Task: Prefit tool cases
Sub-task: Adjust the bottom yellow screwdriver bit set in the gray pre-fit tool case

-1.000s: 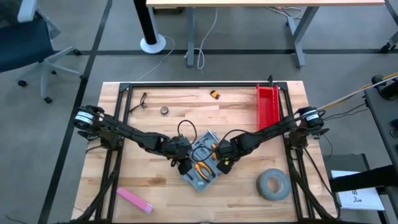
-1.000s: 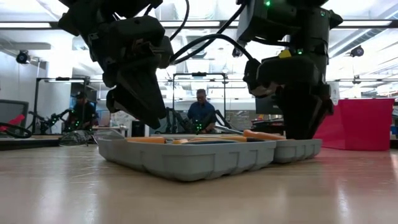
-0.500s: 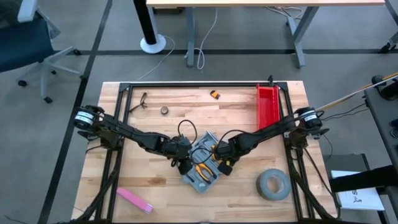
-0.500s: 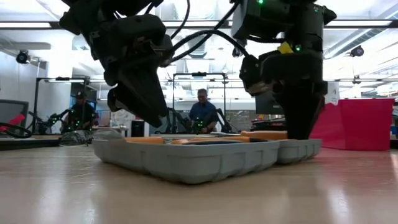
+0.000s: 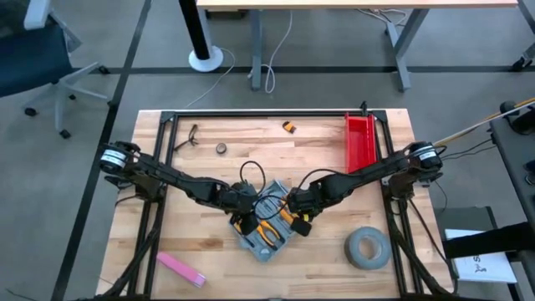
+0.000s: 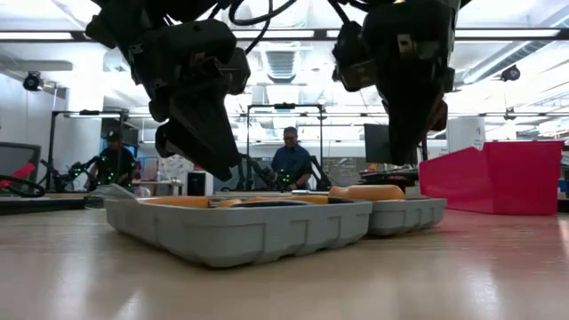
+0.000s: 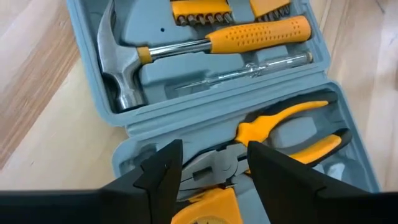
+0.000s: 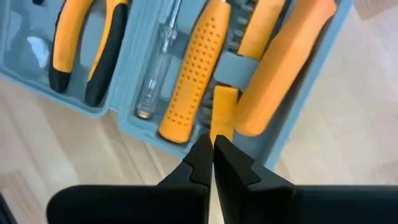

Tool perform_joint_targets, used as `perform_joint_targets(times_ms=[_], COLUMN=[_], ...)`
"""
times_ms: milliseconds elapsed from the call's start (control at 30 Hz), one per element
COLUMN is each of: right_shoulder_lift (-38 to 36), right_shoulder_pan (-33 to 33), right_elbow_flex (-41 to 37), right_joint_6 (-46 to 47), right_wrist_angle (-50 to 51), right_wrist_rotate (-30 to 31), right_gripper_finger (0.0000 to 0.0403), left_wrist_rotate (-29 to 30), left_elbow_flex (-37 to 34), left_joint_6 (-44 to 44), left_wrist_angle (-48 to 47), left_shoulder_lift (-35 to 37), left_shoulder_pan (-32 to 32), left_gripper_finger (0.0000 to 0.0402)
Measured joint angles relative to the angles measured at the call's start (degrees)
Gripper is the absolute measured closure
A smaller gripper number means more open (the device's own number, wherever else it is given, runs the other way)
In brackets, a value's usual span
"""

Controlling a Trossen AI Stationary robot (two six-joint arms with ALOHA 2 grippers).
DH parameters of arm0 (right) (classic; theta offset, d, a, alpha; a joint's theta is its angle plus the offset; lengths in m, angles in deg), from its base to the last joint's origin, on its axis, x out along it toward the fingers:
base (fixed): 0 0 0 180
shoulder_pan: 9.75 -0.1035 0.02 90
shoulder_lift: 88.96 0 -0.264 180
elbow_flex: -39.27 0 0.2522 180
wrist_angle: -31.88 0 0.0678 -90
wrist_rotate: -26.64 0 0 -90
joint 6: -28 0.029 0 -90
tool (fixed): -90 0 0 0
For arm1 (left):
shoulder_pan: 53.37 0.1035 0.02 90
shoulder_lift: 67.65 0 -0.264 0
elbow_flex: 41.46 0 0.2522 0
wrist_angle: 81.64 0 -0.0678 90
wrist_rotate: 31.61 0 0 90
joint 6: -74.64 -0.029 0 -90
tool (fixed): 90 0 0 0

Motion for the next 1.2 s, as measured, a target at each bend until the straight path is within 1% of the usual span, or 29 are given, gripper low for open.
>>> perform_joint_targets(times_ms=[333,533,700,767,833,1200], right_shoulder_lift=[0.0,0.4,1.6,1.6,1.6,1.6], right_shoulder_pan=[-0.3,-0.7,-0.7,-0.7,-0.7,-0.7], right_elbow_flex=[-2.0,-2.6,-3.1,-3.6,-4.4,-7.0], right_joint_6=[2.2,2.2,2.4,2.7,3.5,4.6], right_wrist_angle=[0.8,-4.1,-4.0,-4.0,-4.1,-4.1], right_wrist_rotate=[0.1,-2.2,-2.3,-1.2,0.2,0.7], right_gripper_finger=[0.0402,0.0402,0.0403,0.0403,0.0403,0.0403], left_wrist_rotate=[0.0,-1.0,-6.7,-9.5,-11.0,-11.5], left_elbow_flex=[0.0,0.0,0.0,0.0,0.0,0.0], left_joint_6=[0.2,0.2,-0.7,-1.1,-1.1,-1.1], left_wrist_angle=[0.0,0.0,-0.6,-1.6,-2.6,-4.0], left_shoulder_lift=[0.0,0.0,0.0,0.0,0.0,0.0], left_shoulder_pan=[0.0,0.0,0.0,-0.1,-0.4,-0.7], left_gripper_finger=[0.0222,0.0217,0.0214,0.0216,0.0219,0.0233])
